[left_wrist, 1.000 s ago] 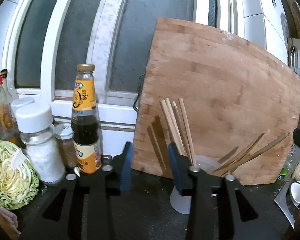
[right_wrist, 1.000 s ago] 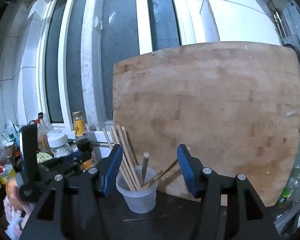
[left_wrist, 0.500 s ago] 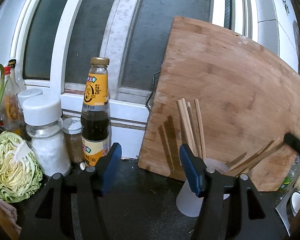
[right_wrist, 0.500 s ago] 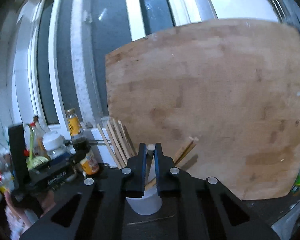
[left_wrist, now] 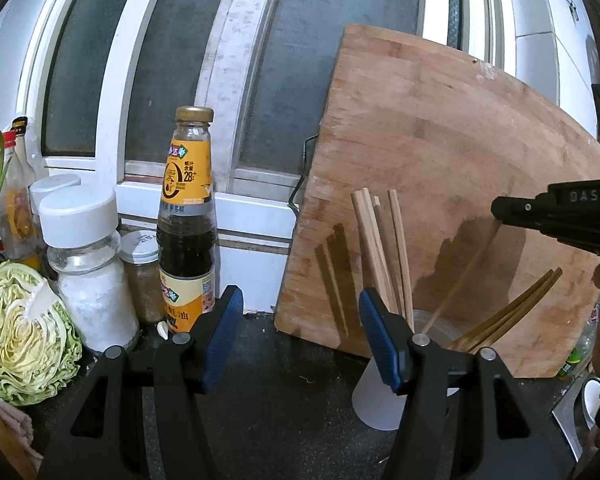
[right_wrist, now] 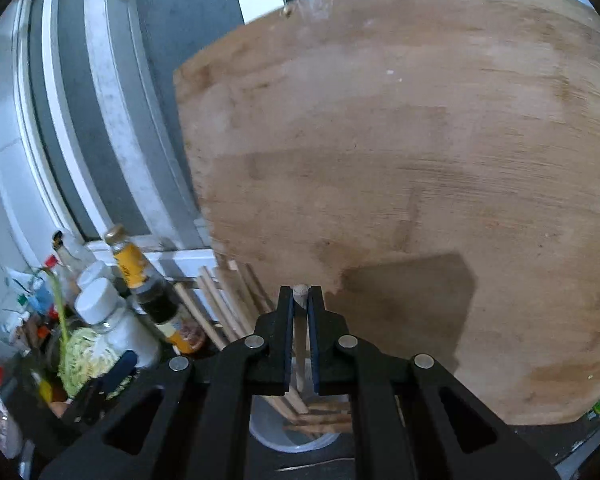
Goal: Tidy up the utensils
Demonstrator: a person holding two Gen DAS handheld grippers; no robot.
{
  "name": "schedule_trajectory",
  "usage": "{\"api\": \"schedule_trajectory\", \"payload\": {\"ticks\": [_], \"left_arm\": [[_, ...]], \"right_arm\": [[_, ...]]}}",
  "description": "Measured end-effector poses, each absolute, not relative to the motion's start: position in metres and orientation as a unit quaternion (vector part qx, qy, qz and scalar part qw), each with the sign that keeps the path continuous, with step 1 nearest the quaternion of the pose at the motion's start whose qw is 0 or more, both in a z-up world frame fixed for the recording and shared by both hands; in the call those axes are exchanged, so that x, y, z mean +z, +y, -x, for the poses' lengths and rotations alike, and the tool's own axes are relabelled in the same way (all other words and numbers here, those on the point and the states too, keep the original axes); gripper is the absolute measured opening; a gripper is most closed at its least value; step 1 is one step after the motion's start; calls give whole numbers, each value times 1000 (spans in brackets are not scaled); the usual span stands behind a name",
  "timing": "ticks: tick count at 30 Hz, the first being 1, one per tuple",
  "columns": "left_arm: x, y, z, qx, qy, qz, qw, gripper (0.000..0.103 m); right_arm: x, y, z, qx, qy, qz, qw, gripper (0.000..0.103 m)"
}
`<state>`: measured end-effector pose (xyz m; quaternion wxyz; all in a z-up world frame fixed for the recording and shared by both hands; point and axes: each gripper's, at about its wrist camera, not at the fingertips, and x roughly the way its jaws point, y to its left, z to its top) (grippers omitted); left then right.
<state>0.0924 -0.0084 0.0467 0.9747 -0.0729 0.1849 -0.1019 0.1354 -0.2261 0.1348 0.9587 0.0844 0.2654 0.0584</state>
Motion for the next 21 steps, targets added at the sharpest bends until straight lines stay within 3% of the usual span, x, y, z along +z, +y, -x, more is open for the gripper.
{"api": "schedule_trajectory", "payload": {"ticks": [6, 8, 9, 10, 21], "left_arm": [[47, -14, -88, -95, 176, 55, 978, 64], [47, -15, -86, -90, 172, 49, 980, 67], [47, -16, -86, -88, 171, 48, 980, 70], [47, -16, -86, -86, 171, 47, 980, 70], [45, -13, -91, -70, 181, 48, 980, 84]], "right_arm": [[129, -231, -123, 52, 238, -68, 967, 11], [132, -233, -110, 50, 217, -63, 973, 27], [132, -234, -100, 43, 203, -58, 976, 40], [133, -235, -94, 42, 199, -53, 978, 44], [117, -272, -17, -6, 168, -96, 981, 50]]}}
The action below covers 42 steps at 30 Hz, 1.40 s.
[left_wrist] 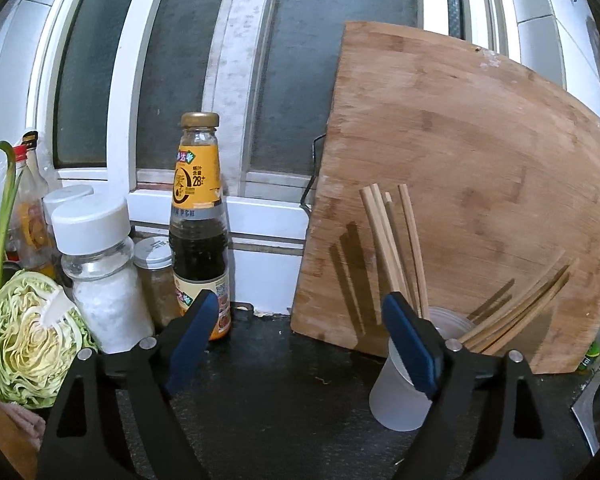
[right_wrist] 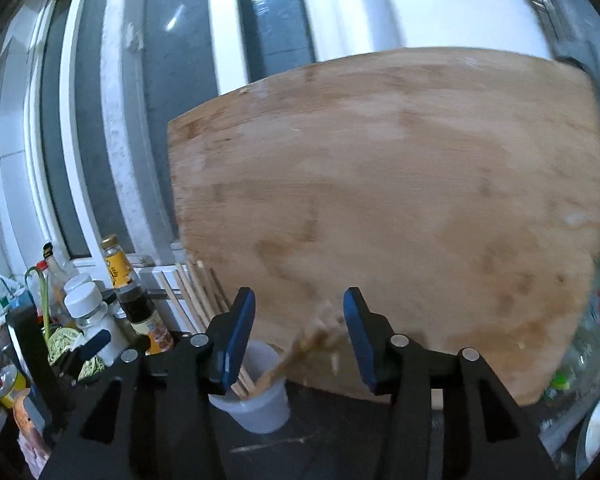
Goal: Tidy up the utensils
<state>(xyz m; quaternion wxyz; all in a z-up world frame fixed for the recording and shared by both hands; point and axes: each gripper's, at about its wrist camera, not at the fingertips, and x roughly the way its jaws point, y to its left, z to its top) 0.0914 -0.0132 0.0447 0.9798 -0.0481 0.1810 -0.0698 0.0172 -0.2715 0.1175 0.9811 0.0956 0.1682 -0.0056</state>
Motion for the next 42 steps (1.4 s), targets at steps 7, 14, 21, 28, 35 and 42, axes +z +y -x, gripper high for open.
{"api": "schedule_trajectory", "payload": {"ticks": [7, 14, 21, 28, 35, 42], "left_arm": [[46, -13, -89, -46, 167, 36, 984, 84], [44, -8, -94, -25, 168, 41, 985, 85], [45, -3, -95, -25, 168, 52, 984, 85], [43, -1, -101, -18, 178, 58, 982, 85], [41, 5, -104, 4, 182, 67, 981, 86], [38, 14, -112, -1, 206, 91, 974, 86]], "right_arm": [[47, -274, -7, -27, 280, -119, 952, 51], [-27, -294, -69, -33, 405, -273, 872, 50], [-47, -291, -113, -105, 439, -250, 856, 43], [-48, -271, -120, -89, 449, -204, 865, 37], [-51, -251, -113, -76, 450, -175, 873, 17], [-56, -259, -109, -80, 448, -176, 873, 3]]}}
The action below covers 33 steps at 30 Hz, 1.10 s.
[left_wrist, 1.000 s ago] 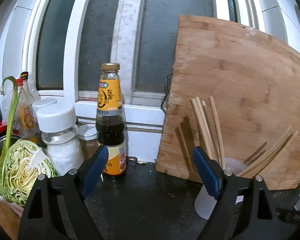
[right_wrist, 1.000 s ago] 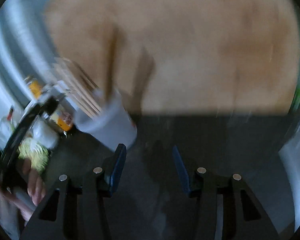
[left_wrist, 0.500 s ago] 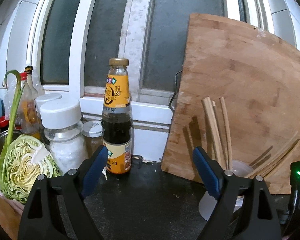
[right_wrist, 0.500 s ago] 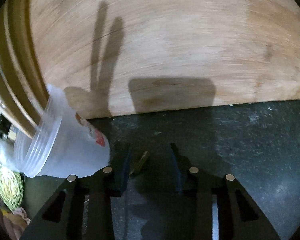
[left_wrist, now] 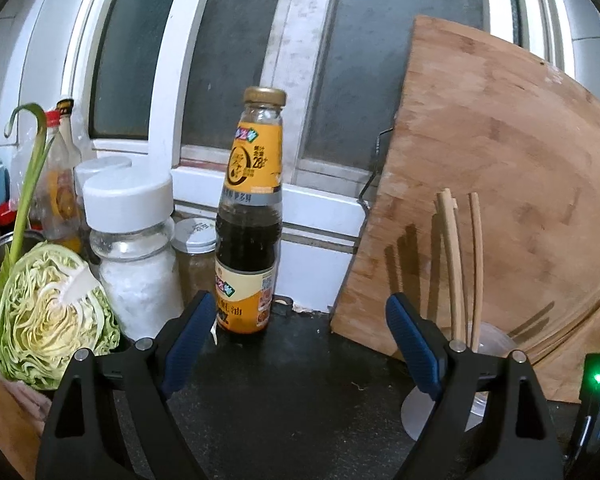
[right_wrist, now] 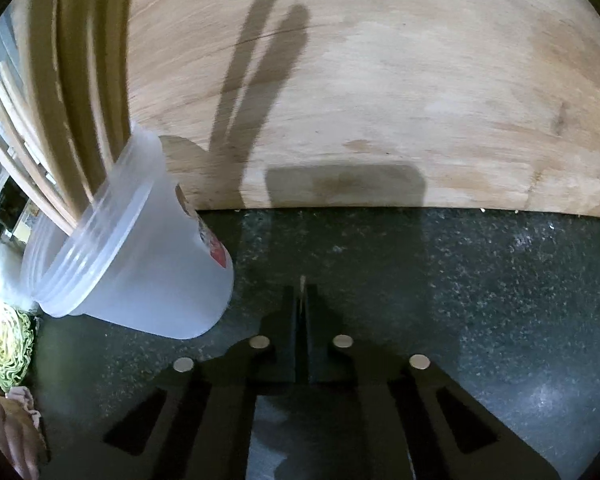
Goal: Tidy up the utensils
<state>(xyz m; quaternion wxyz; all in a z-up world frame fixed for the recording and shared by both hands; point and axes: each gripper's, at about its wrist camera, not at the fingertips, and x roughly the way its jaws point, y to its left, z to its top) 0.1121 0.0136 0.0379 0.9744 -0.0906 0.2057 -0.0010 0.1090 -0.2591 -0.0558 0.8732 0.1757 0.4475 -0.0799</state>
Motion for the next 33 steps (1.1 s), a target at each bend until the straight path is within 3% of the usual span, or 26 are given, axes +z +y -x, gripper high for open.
{"api": "schedule_trajectory", "payload": {"ticks": [9, 21, 26, 30, 33], "left_arm": [[37, 13, -113, -5, 209, 90, 974, 86], [45, -4, -96, -20, 174, 42, 984, 86], [46, -6, -96, -51, 182, 46, 981, 86], [43, -6, -101, -117, 206, 66, 969, 85], [44, -5, -100, -191, 212, 87, 955, 76]], "right_arm": [[-59, -288, -72, -31, 441, -220, 869, 2], [34, -263, 10, 38, 250, -155, 955, 2], [96, -232, 34, 25, 102, -80, 991, 2], [124, -210, 28, 7, 34, -50, 998, 2], [128, -193, 6, 0, 25, -27, 999, 2]]}}
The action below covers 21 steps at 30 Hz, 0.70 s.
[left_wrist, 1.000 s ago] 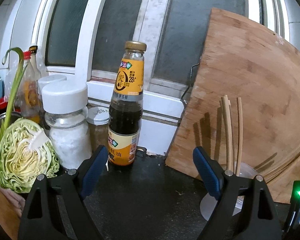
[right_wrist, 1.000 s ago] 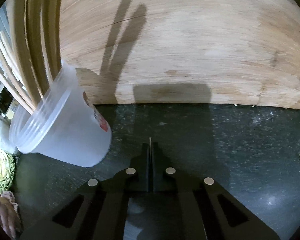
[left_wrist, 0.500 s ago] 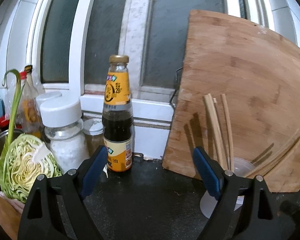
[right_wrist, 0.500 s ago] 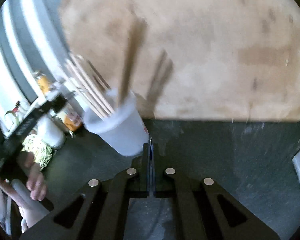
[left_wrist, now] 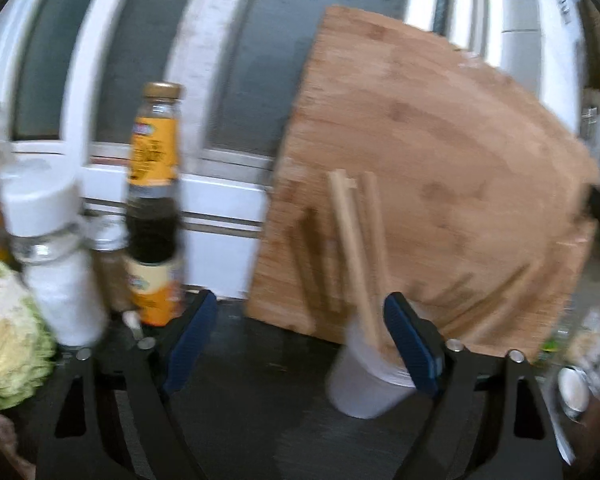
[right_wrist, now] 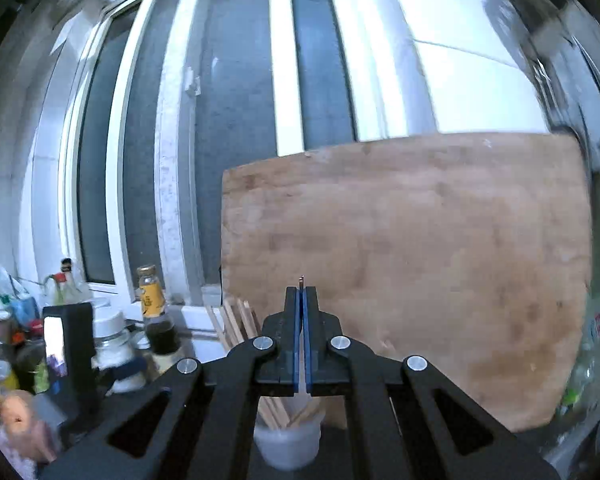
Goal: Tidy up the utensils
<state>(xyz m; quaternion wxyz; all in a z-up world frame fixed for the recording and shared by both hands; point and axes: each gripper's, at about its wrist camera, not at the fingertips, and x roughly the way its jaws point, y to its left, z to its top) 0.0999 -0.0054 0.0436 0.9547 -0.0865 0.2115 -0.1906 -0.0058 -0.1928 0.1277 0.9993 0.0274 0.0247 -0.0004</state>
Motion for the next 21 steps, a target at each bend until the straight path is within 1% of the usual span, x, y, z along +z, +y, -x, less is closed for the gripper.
{"api": "schedule_trajectory", "payload": {"ticks": [4, 7, 8, 9, 12, 15, 21], "left_arm": [[45, -20, -91, -233, 192, 55, 952, 67], [36, -37, -97, -224, 207, 18, 952, 51], [31, -41, -101, -222, 222, 10, 949, 41], [27, -44, -106, -221, 237, 8, 946, 33], [20, -49, -116, -247, 262, 17, 933, 25], [17, -52, -119, -268, 270, 23, 925, 24], [14, -60, -125, -274, 279, 23, 920, 24]], "right_arm": [[126, -184, -24, 13, 46, -23, 999, 2], [120, -184, -45, 23, 71, -22, 997, 2], [115, -185, -49, 21, 74, -20, 997, 2], [112, -184, -54, 23, 79, -16, 996, 2], [99, -182, -71, 49, 112, -28, 992, 2], [87, -184, -79, 47, 122, -32, 991, 2], [80, -190, -84, 44, 124, -37, 991, 2]]}}
